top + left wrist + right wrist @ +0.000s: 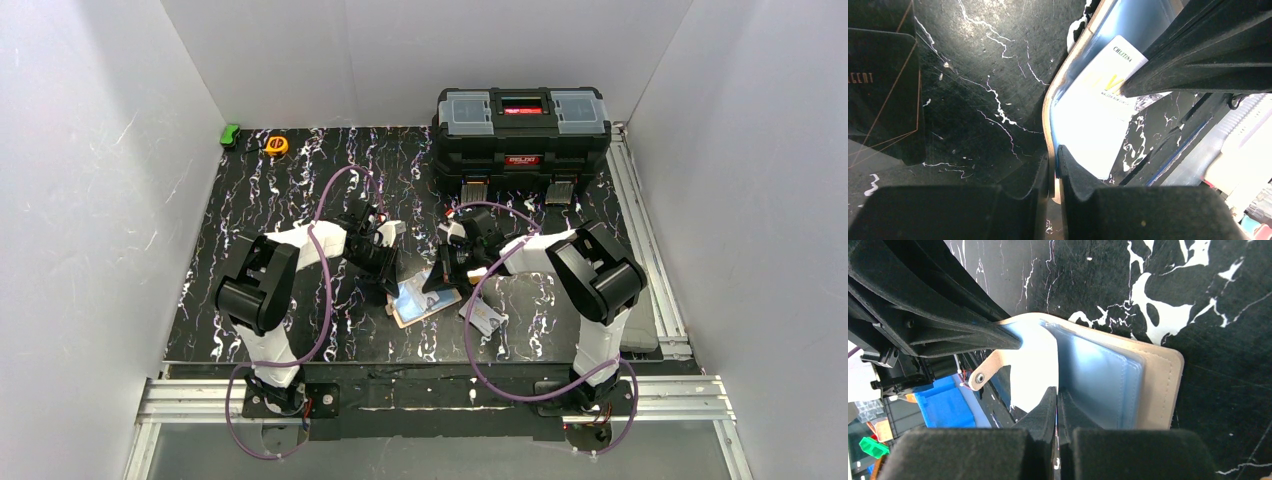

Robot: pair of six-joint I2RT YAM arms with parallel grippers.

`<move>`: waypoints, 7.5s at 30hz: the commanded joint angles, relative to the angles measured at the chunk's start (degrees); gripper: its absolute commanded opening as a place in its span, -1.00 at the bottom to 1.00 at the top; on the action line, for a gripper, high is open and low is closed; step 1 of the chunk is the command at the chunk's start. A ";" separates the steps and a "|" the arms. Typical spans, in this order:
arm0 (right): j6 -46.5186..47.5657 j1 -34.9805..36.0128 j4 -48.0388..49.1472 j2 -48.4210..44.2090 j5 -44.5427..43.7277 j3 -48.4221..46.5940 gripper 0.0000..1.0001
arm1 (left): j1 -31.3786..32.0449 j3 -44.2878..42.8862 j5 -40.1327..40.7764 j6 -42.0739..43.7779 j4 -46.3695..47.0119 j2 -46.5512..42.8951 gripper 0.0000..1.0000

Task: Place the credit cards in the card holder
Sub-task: Insert the credit card into the card holder.

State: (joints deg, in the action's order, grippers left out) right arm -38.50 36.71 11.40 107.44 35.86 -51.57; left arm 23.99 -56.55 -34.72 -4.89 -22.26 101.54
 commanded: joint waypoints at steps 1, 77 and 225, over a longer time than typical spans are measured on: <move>4.28 -0.05 -0.78 2.29 -4.61 -1.53 -0.97 | 0.71 -0.84 -2.71 1.33 0.37 0.74 -0.83; 5.10 -0.74 -2.89 -3.25 -7.68 7.05 -0.97 | 0.71 -1.96 -3.42 2.42 -2.02 0.95 -1.00; 16.89 3.59 -7.57 -4.72 5.04 0.81 0.58 | 10.74 24.07 10.45 71.54 7.29 -24.06 -0.93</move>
State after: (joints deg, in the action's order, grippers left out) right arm -20.82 40.84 4.58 101.10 37.45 -51.13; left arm 33.91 -35.20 -25.80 61.84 -11.38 78.37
